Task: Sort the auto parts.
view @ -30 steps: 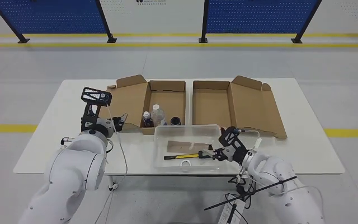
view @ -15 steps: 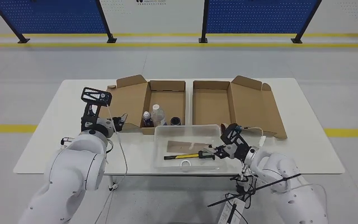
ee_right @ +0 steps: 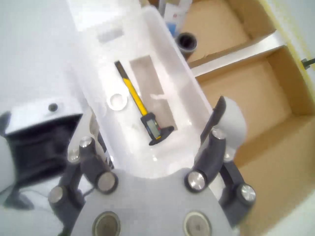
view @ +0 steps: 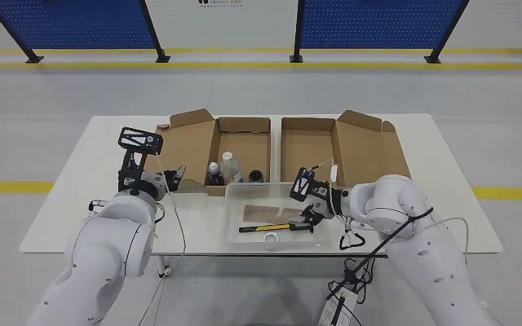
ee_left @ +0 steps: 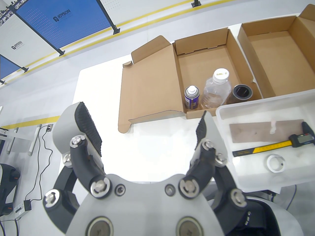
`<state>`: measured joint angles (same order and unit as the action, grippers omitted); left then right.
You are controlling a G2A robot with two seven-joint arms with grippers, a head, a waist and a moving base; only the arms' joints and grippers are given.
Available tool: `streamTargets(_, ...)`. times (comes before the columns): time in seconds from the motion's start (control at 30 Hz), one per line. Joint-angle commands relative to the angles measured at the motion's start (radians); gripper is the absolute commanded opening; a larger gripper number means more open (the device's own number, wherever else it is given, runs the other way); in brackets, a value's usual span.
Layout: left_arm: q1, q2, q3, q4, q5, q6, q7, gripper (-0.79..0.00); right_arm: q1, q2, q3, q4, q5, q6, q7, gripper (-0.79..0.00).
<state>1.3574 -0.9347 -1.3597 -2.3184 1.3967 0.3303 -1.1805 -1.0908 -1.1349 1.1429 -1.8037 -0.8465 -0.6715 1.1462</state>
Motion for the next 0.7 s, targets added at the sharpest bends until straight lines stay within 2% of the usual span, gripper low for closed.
streamTargets(0.0,0.0,0.0,0.0,0.0,0.0,0.0,0.0,0.0,0.024,0.004,-0.042,0.014,-0.024,0.005,0.008,0.0)
streamTargets(0.27,0.0,0.0,0.0,0.0,0.0,0.0,0.0,0.0,0.063,0.043,-0.156,0.076,-0.139,-0.056,-0.054,0.0)
streamTargets(0.67,0.0,0.0,0.0,0.0,0.0,0.0,0.0,0.0,0.071,0.049,-0.15,0.084,-0.134,-0.065,-0.068,0.0)
